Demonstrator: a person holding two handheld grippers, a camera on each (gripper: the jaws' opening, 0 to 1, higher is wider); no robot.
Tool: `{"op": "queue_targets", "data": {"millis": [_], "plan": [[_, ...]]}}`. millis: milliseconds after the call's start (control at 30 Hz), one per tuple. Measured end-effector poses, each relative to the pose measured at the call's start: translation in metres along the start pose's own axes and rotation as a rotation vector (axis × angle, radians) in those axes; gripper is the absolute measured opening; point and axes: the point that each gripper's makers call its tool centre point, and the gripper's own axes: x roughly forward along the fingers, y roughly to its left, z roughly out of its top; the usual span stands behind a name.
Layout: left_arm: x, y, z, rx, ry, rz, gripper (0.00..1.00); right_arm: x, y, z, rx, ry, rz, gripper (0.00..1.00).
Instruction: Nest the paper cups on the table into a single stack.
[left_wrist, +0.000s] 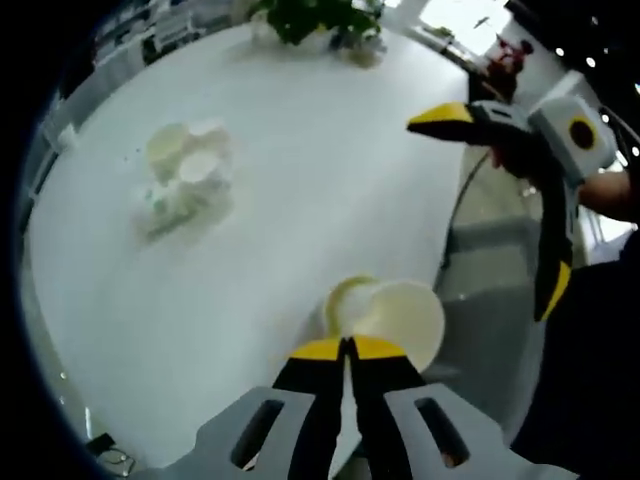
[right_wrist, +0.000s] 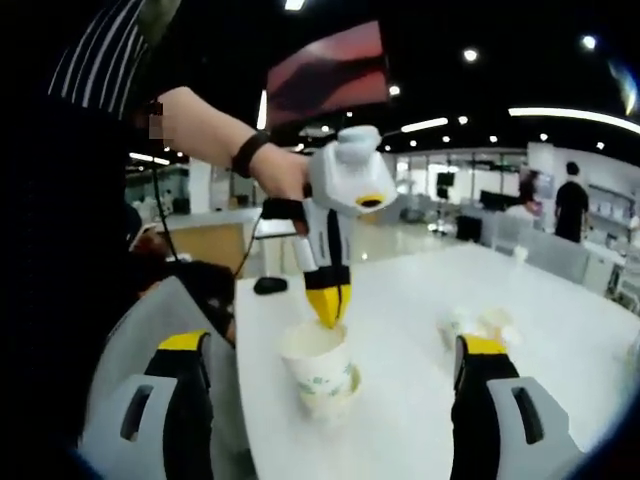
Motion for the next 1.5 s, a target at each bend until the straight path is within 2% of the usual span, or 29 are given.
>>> {"op": "queue_targets", "data": {"millis": [367,500,567,800,867,933,1067,1233,1500], "plan": [[0.016,0.007,-0.007,0.043,0.049,0.041,0.00,-0.003,-0.001,-0.007,0.016,-0.001,0.001,0.98],[0.021,0.008,-0.008,0.125,0.061,0.057,0.00,-0.004,0.000,-0.010,0.020,-0.002,-0.001,0.98],[0.022,0.004,-0.010,0.157,0.074,0.044,0.00,-0.004,0.000,-0.011,0.022,-0.003,-0.002,0.97],[0.025,0.003,-0.007,0.206,0.066,0.044,0.01,-0.008,-0.001,-0.014,0.031,-0.005,-0.011,0.97],[0.027,0.005,-0.007,0.240,0.071,0.049,0.01,-0.008,-0.003,-0.018,0.026,0.016,-0.021,0.97],[0.027,0.004,-0.009,0.262,0.077,0.046,0.01,-0.008,-0.002,-0.016,0.031,-0.002,-0.017,0.97],[0.028,0.002,-0.007,0.233,0.063,0.027,0.01,-0.009,-0.005,-0.014,0.038,-0.009,-0.025,0.97],[0.027,0.004,-0.002,0.301,0.041,0.037,0.04,-0.009,-0.007,-0.016,0.050,-0.012,-0.031,0.97],[0.028,0.006,0.000,0.312,0.027,0.043,0.11,-0.009,-0.005,-0.019,0.055,-0.004,-0.033,0.97]]}}
